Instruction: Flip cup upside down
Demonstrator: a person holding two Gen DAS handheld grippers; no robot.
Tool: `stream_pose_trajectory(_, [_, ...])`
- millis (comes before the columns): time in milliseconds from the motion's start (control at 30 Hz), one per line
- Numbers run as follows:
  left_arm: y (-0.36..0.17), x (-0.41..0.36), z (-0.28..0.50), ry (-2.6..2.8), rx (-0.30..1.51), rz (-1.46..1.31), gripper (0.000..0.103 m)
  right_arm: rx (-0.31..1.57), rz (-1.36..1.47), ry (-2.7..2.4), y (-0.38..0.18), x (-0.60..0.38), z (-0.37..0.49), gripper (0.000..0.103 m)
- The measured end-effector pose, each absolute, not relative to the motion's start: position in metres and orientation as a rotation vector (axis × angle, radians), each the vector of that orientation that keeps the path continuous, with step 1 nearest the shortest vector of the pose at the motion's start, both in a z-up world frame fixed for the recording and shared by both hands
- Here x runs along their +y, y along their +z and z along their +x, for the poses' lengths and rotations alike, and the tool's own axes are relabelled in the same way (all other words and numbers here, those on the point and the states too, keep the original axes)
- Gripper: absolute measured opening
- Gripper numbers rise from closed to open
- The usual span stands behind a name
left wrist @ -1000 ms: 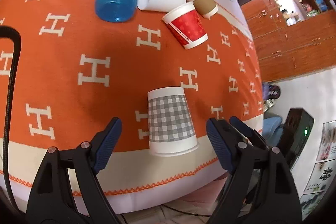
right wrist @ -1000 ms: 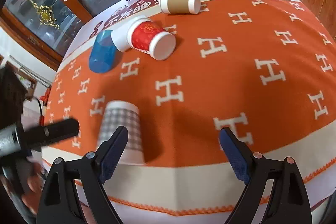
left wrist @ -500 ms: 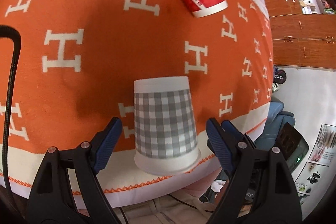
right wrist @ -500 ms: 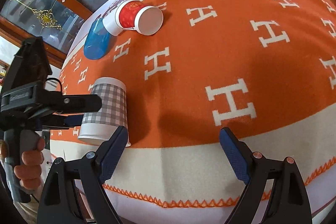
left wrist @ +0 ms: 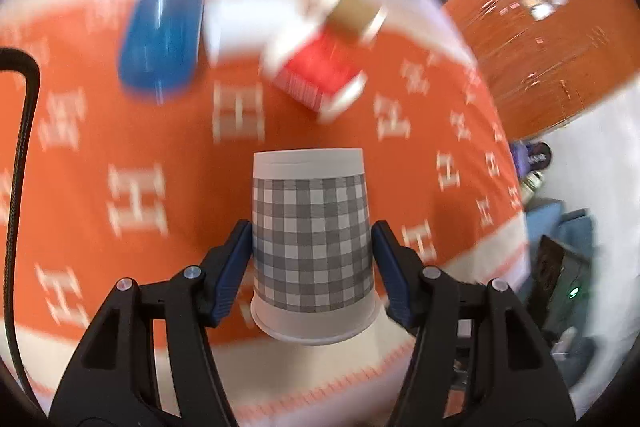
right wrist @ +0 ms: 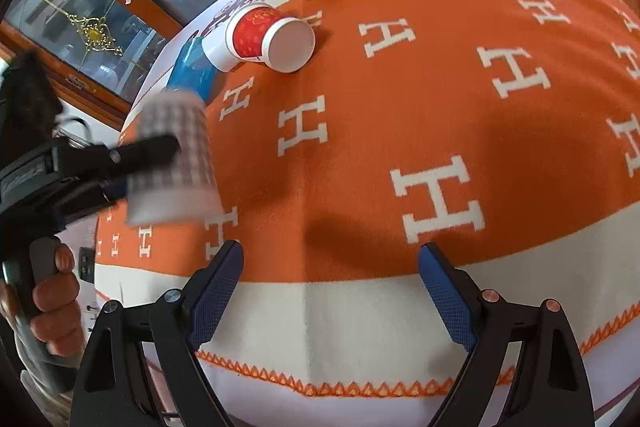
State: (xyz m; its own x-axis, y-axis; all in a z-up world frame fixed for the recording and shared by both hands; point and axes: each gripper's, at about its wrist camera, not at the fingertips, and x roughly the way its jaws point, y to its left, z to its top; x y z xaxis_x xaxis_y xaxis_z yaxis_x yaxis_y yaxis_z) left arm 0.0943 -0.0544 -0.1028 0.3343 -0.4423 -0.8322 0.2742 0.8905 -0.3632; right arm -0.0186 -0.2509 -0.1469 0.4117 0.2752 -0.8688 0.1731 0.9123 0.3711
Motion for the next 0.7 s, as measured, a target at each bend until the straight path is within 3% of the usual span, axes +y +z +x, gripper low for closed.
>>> stream_pose_trajectory(100, [-0.097,-0.060,0.070,-0.427,0.840,-0.011,0.058,1.151,0.423,0.054,-0.147,-0.248,-0.018,0.090])
stream_pose_trajectory(167, [-0.105,-0.064,0.061,-0.414,0.778,0.049,0.058,1.143,0.410,0.045,-0.146,-0.247,-0.018,0.090])
stream_pose_trajectory(433, [-0.139,-0.075,0.032,-0.370,0.713,0.118,0.059,1.117,0.348,0.040,-0.140,-0.244,-0.021,0.090])
stream_pose_trajectory(567, [-0.144,-0.069,0.022,-0.390,0.768,0.099,0.059,1.110,0.320,0.044,-0.137,-0.240,-0.023,0.090])
stream_pose_trajectory(700, [-0.157,-0.069,0.021,-0.399,0.853,0.103,0.066,1.109,0.303,0.050,-0.137,-0.235,-0.024,0.090])
